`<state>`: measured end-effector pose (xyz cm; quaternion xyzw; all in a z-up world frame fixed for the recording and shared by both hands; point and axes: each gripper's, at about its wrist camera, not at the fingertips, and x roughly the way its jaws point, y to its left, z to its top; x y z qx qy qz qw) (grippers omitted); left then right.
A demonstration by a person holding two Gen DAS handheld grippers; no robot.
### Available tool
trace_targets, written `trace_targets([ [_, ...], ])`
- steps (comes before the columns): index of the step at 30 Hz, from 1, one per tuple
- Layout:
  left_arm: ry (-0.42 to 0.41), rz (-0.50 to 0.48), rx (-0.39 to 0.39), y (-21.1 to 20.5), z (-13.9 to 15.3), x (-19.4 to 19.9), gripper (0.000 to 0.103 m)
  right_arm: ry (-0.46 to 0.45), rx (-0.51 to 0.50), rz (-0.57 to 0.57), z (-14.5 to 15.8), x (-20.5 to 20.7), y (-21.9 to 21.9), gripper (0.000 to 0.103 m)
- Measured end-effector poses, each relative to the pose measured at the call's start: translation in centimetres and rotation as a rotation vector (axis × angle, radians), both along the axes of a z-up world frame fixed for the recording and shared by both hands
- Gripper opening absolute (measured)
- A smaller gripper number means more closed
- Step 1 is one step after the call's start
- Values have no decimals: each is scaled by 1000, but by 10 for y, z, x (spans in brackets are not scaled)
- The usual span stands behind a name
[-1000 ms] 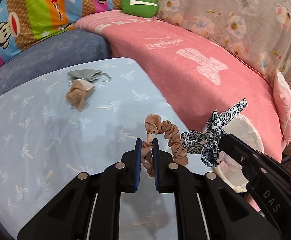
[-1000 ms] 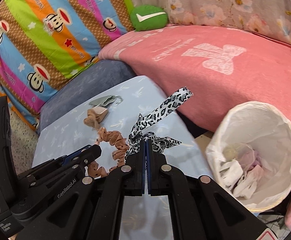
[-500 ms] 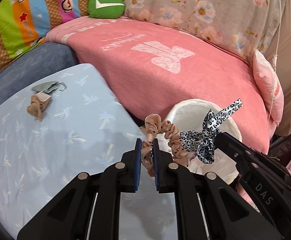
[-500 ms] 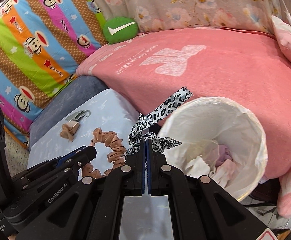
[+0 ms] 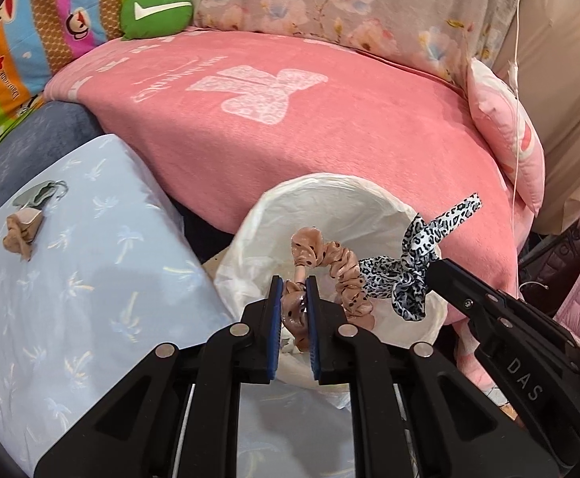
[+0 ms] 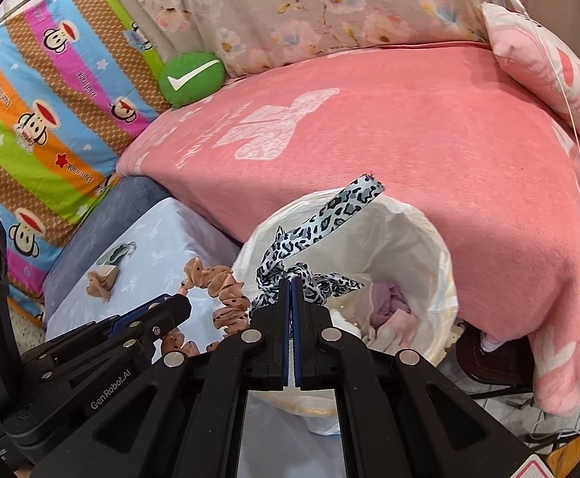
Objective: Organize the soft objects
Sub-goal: 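Open both grippers to drop the scrunchie and tie into the bin, then withdraw both tools from the bin back toward the remaining items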
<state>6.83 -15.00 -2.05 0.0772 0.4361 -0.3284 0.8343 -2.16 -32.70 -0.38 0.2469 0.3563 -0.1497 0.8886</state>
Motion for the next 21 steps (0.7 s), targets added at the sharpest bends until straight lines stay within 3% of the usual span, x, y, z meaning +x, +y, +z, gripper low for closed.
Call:
trace_targets([
  [10,16,-26,14,-19,-4,-5,20,5,2,-19,-4,-6,-16,2],
  [11,15,-20,17,-19,-5,-5,25,5,2,-18,-4,-5,-17,3],
  [13,16,-6,21,-19,-5,-3,47,8,0,-19,-4,-5,-17,8],
  [15,-2,22,18,-15,-3,-3,57,8,-2,-18,-4,-4,-16,8],
  [21,-6,48,6,-5,-1,2,57,9,4,-11,-5,-3,-14,8],
])
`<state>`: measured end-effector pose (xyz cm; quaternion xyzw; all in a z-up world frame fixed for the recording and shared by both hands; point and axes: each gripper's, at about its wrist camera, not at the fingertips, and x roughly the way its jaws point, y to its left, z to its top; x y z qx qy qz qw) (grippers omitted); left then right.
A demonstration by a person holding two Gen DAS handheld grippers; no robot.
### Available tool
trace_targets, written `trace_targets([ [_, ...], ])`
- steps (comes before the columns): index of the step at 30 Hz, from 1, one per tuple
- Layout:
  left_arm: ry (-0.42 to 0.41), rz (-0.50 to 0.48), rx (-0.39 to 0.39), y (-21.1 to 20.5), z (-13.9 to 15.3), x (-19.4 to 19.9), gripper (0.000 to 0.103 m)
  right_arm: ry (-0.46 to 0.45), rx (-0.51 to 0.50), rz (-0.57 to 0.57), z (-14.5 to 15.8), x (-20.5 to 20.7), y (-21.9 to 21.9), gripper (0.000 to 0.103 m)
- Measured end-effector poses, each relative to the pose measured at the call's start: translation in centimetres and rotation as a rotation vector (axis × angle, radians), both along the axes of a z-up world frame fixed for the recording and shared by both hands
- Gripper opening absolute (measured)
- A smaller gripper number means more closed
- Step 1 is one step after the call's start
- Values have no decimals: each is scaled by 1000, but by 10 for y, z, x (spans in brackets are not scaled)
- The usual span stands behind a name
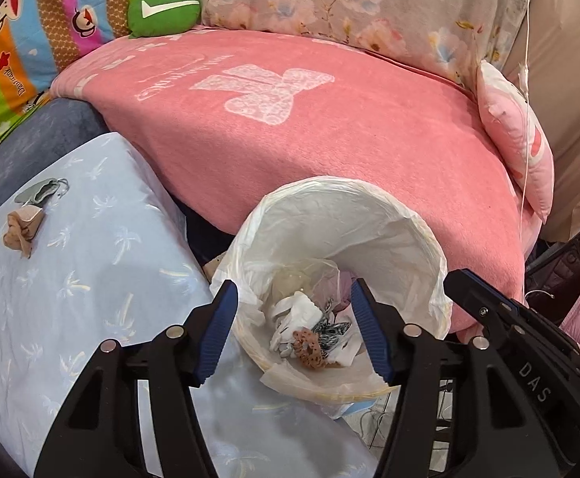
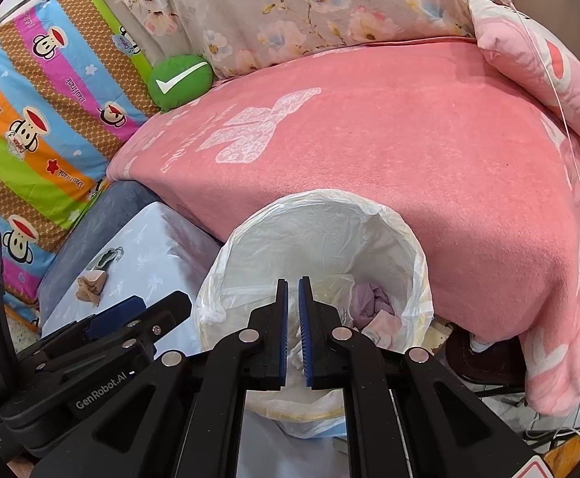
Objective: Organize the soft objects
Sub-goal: 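Withdraw both tools from the bin back toward the remaining items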
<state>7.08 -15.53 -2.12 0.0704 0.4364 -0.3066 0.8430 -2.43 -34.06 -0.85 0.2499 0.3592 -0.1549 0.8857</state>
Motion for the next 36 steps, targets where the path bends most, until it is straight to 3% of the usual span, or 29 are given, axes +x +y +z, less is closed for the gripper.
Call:
trace_targets([
  [11,-4,23,-9,11,1,2,57,7,-14,41,1,6,17,11],
  [16,-2,45,-17,20,1,5,57,13,-31,55,2,9,26,19],
  [36,25,171,-45,88,-8,32,57,53,-81,174,1,49,85,19],
])
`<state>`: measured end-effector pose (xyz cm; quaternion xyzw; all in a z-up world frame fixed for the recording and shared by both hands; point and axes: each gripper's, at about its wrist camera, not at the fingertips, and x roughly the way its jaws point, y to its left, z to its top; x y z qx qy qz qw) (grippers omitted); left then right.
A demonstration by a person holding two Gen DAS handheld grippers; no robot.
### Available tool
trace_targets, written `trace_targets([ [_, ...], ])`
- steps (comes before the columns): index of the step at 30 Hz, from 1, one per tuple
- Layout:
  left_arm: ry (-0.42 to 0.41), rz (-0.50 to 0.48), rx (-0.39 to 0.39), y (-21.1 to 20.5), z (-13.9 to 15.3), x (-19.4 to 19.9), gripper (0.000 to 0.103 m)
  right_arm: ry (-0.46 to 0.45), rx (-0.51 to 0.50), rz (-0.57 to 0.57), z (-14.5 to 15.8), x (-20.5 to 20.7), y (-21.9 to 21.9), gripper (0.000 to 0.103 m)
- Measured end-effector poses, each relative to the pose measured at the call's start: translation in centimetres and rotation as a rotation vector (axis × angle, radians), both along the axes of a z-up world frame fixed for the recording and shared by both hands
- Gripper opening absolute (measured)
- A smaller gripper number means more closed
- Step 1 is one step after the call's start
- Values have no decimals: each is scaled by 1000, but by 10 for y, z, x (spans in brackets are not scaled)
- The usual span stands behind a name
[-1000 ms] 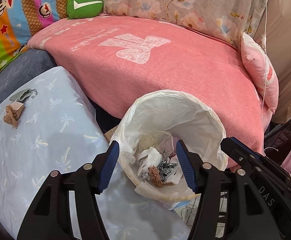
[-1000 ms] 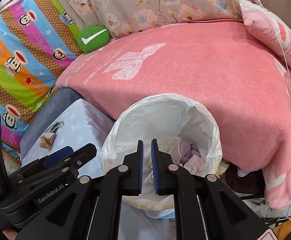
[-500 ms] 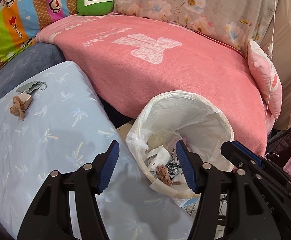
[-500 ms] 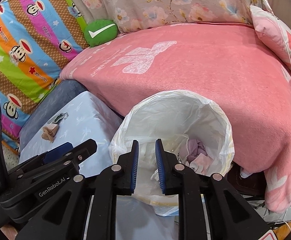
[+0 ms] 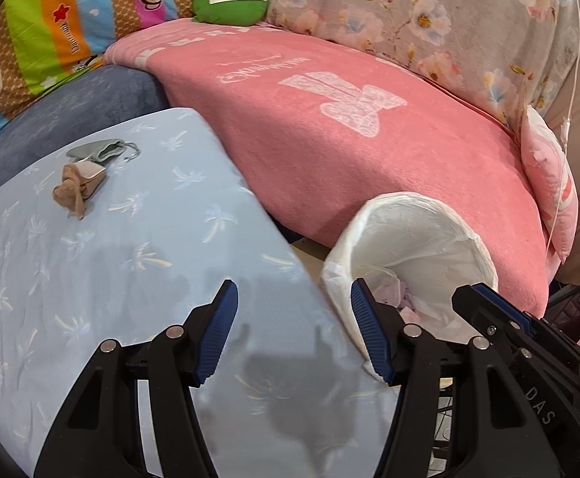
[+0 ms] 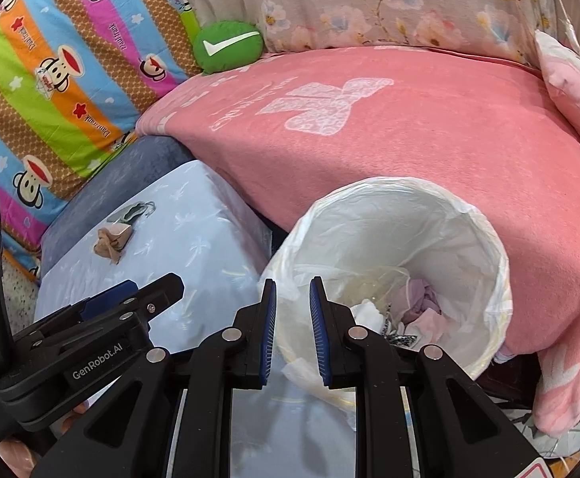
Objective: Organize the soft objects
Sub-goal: 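Withdraw both tools from the bin back toward the remaining items, then grasp the beige stocking with the left gripper while the right gripper grasps the grey pouch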
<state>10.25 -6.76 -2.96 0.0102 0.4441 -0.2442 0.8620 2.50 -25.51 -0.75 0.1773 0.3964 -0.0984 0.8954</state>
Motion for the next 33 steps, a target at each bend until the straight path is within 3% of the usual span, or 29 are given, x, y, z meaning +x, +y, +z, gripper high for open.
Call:
trace_targets([
  [21,37,228,39,126,-26,70,59,61,-18,208,-17,99,121,19],
  [27,51,291,47,151,-34,108,67,72,-22,251,-26,145,148,19],
  [33,53,315,13,166,-38,146,76,68,-30,279,-29,190,168,26],
])
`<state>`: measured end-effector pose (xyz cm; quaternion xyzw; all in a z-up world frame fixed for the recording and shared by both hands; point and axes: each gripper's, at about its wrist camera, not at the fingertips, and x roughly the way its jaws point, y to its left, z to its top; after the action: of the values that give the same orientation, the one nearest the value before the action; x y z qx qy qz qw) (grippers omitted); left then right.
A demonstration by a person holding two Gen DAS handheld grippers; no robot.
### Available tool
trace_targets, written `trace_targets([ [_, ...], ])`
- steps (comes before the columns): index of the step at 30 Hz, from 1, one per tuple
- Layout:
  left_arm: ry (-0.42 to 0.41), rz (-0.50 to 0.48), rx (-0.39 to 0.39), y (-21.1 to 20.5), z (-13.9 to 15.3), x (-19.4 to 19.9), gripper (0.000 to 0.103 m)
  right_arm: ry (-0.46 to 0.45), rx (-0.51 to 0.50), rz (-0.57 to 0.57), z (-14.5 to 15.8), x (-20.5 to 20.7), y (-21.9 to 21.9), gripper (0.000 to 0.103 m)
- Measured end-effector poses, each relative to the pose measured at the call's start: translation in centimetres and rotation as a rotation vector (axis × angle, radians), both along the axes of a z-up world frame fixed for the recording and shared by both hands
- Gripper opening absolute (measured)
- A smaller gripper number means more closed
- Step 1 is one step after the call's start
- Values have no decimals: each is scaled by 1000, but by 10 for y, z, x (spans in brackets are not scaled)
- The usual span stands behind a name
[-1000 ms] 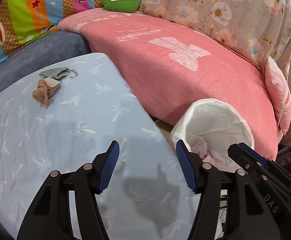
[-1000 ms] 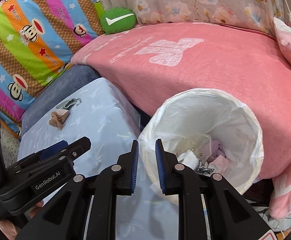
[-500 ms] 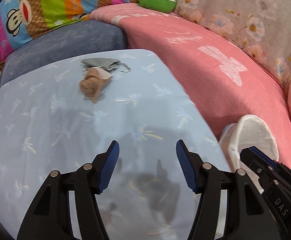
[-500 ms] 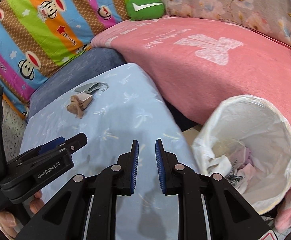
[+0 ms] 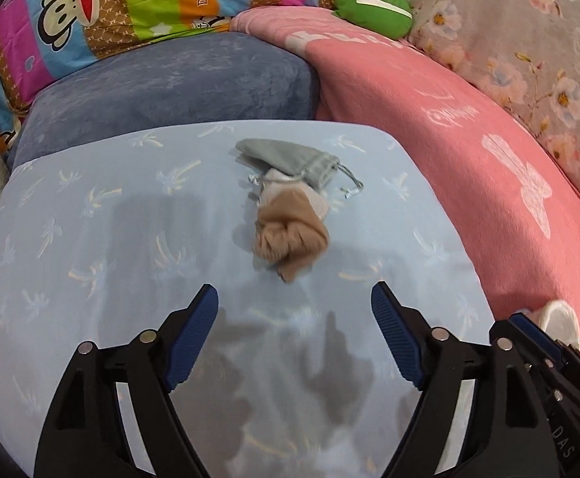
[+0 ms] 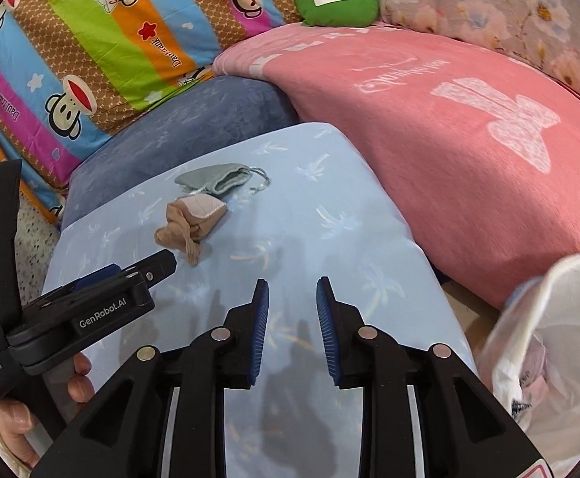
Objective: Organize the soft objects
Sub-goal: 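Grasp the beige stocking with the left gripper while the right gripper grasps the grey pouch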
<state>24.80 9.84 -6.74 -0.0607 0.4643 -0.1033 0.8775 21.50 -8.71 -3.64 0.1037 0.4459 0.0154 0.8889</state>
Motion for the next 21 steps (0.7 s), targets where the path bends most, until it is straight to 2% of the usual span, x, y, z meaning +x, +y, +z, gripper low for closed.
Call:
trace_targets([
  [9,56,-4,-60,3,-22,50,75,13,-3,21,-11,52,14,26],
  [11,73,-19,-80,2,-28,55,64,19,1,24,-14,61,17,26],
  [12,85,-30,-90,2,-30,59,52,21,5,27,-15,65,19,26],
  [13,102,-38,-98,3,-34,61,46,24,11,30,-16,69,21,26],
  [14,114,-44,-106,5,-36,61,32,25,14,34,-17,72,22,26],
  [15,124,-49,-120,7,-38,61,22,25,15,39,-18,77,25,26],
  [16,127,-49,-128,12,-39,59,16,25,16,46,-18,81,28,26],
  [17,127,-46,-131,16,-40,57,12,25,18,52,-19,85,32,26],
  [21,110,-24,-134,37,-36,46,10,27,27,87,-24,101,47,26],
])
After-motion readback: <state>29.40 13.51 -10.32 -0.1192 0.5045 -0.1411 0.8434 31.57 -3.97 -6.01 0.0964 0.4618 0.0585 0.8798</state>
